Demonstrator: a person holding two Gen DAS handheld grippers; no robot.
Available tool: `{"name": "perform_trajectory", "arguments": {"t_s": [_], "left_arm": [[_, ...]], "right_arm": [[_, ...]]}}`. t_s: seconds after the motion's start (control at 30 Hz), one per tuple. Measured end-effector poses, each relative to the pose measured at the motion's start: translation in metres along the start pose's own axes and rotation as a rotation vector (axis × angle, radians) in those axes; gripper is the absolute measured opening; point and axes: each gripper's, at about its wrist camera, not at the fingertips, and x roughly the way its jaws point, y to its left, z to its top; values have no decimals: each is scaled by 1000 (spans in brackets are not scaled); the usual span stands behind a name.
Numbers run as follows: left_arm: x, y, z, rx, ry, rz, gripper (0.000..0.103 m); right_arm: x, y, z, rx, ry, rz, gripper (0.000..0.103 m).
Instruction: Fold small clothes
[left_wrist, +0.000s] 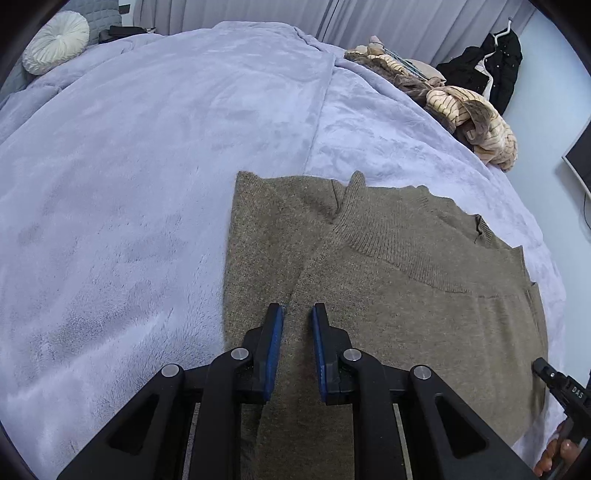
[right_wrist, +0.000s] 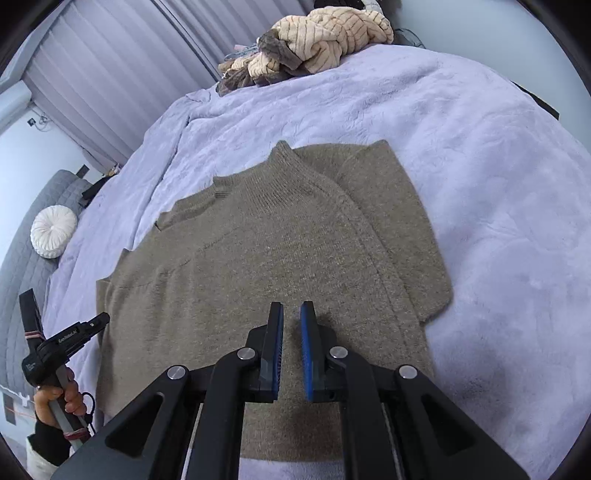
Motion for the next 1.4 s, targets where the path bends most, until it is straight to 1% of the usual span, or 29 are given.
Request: {"name": "perform_trajectory", "arguments": {"t_s": [0.13,0.23,0.27,0.43,0.73,0.83,0.97,1.03,1.1,1.2,1.33,1.4], "left_arm": [[-1,0,-4,16,-3,-5,18],[-4,-3,-6,27,-3,11,18],[-5,-4,-7,28,-3,15,18],[-16,-7,-16,25,6,25,18],[-46,-8,-47,48,-5,35,18],[-54,-5,-60,46,0,29,18],[-62,-2,-79,52,15,23,18],[-67,-1,-91,56,19,18,18],[-71,0,-101,56,24,9,18],[-77,2,-117,53,30,1,18],[-86,6,-131,37,37,-3,18],[-86,8,-136,36,49,13,18]], "right_arm": [[8,-16,-5,44,5,9,8],[1,-17,-5,52,-7,-2,8],[-1,-17,-6,54,-8,1,10],[-16,-16,-13,62,-10,14,11],[-33,-10,-47,77,10,52,12],[-36,-7,-61,82,19,65,13],[-42,-1,-77,86,21,88,19],[-44,5,-84,80,29,103,23],[-44,12,-92,68,39,116,32],[-41,22,-106,54,58,137,39],[-36,34,-120,55,88,174,42],[-35,41,-125,43,91,183,48]]}}
